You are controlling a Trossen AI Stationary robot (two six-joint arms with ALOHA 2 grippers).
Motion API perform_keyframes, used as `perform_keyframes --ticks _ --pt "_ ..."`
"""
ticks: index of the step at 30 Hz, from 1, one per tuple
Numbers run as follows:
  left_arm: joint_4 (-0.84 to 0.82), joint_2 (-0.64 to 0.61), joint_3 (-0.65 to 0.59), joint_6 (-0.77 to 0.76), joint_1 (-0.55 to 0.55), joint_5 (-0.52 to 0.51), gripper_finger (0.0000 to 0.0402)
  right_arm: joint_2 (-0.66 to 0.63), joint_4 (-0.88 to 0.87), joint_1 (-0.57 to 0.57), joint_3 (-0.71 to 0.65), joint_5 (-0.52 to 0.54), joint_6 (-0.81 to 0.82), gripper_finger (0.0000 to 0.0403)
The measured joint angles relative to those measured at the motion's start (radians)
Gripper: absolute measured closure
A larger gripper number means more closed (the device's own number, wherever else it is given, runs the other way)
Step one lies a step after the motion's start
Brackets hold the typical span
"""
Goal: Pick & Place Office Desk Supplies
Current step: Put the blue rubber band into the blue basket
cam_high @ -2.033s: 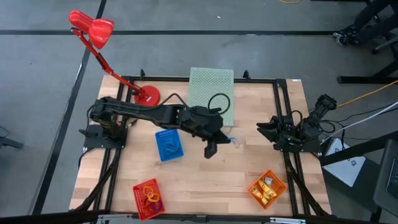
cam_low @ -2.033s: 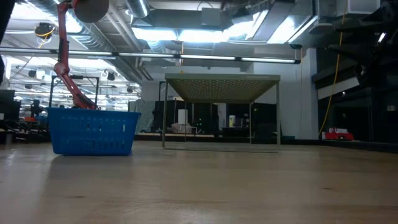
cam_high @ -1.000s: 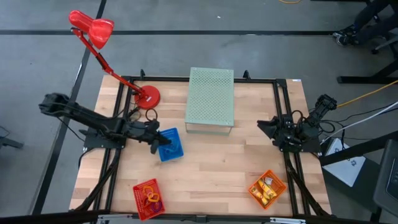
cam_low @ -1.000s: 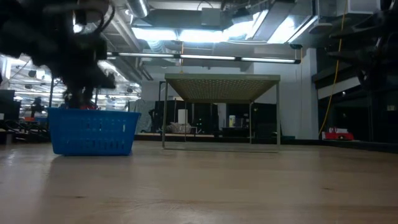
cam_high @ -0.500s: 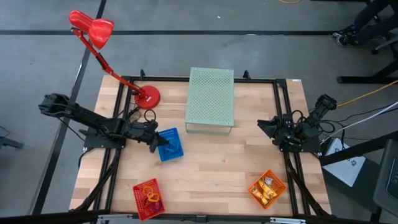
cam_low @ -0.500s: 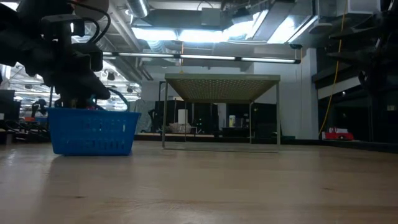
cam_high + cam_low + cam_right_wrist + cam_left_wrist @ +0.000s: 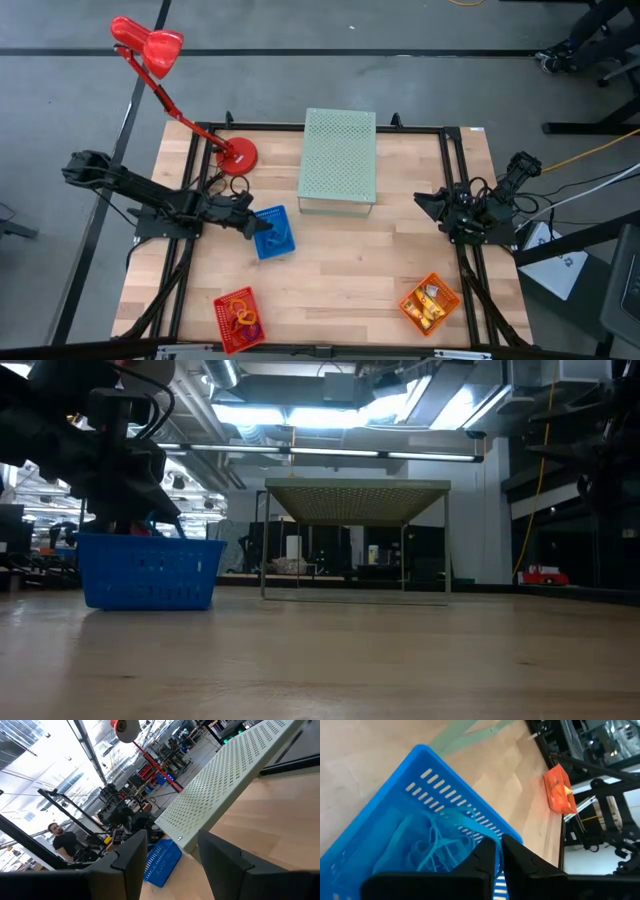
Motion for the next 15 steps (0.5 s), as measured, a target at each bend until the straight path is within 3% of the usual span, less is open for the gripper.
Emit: perform_keyframes --ticks 6,15 --pt "0.005 0.0 0.0 0.019 0.0 -0.008 0.0344 0.0 0.0 0.0 0.0 0.002 0.0 0.0225" --pt "0.021 0.0 0.0 0.023 0.0 -0.031 0.0237 0.0 0.0 0.0 0.0 0.002 0.001 0.0225"
